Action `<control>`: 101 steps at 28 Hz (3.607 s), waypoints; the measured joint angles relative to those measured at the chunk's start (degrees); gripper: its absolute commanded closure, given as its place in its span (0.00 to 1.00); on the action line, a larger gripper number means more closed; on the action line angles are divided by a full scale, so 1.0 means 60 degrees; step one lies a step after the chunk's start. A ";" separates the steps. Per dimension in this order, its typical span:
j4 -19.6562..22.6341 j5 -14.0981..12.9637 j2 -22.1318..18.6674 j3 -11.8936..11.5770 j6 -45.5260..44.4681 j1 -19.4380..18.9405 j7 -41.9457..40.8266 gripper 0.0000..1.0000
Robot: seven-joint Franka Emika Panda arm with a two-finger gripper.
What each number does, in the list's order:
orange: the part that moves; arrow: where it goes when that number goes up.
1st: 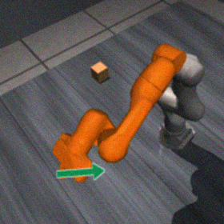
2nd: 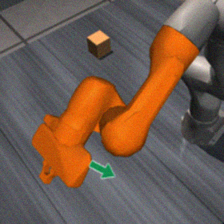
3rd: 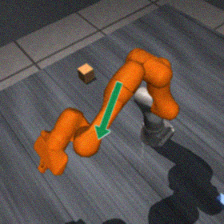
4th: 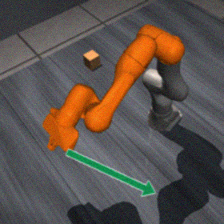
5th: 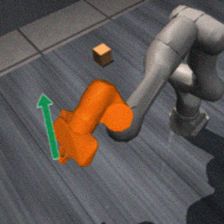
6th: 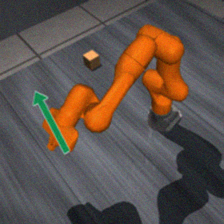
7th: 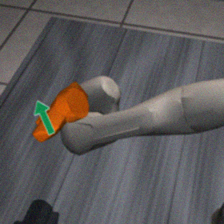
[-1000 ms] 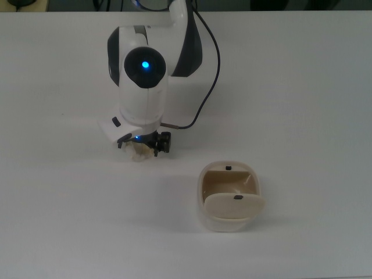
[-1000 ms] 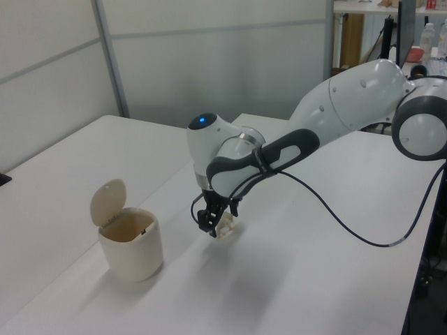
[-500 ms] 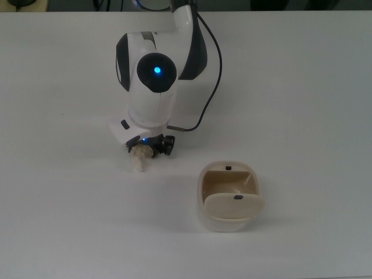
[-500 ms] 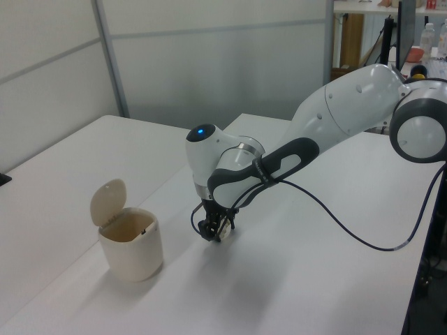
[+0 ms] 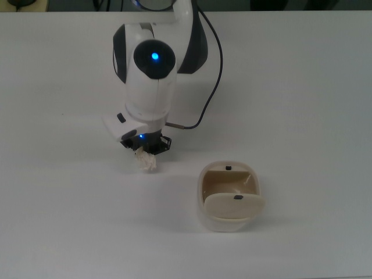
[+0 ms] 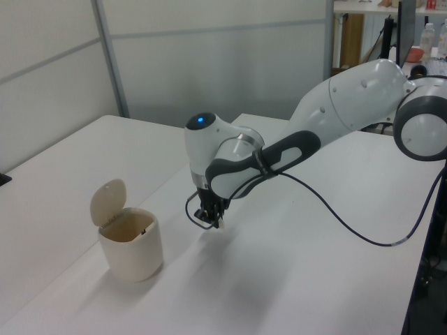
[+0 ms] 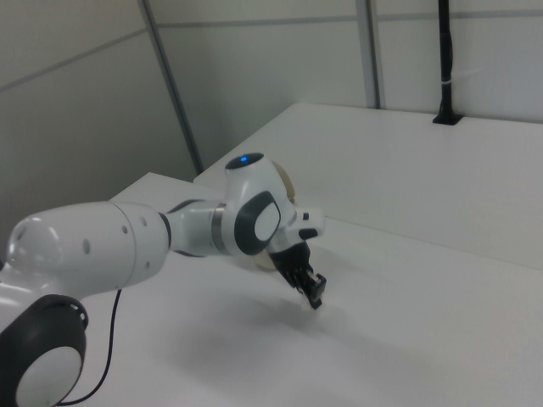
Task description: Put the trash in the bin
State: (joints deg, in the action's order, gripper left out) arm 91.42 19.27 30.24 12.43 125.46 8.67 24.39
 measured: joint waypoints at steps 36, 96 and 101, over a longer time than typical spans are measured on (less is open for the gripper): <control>-0.0881 -0.1344 -0.0468 0.0062 0.2436 -0.1713 0.3504 0.00; -0.1251 -0.1749 -0.2074 -0.0102 -0.4488 0.0514 -0.2154 0.00; -0.1249 -0.1800 -0.2253 -0.0097 -0.4785 0.0557 -0.2366 0.00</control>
State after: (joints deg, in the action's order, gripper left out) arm 83.92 8.47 16.72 11.85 96.75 12.01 10.20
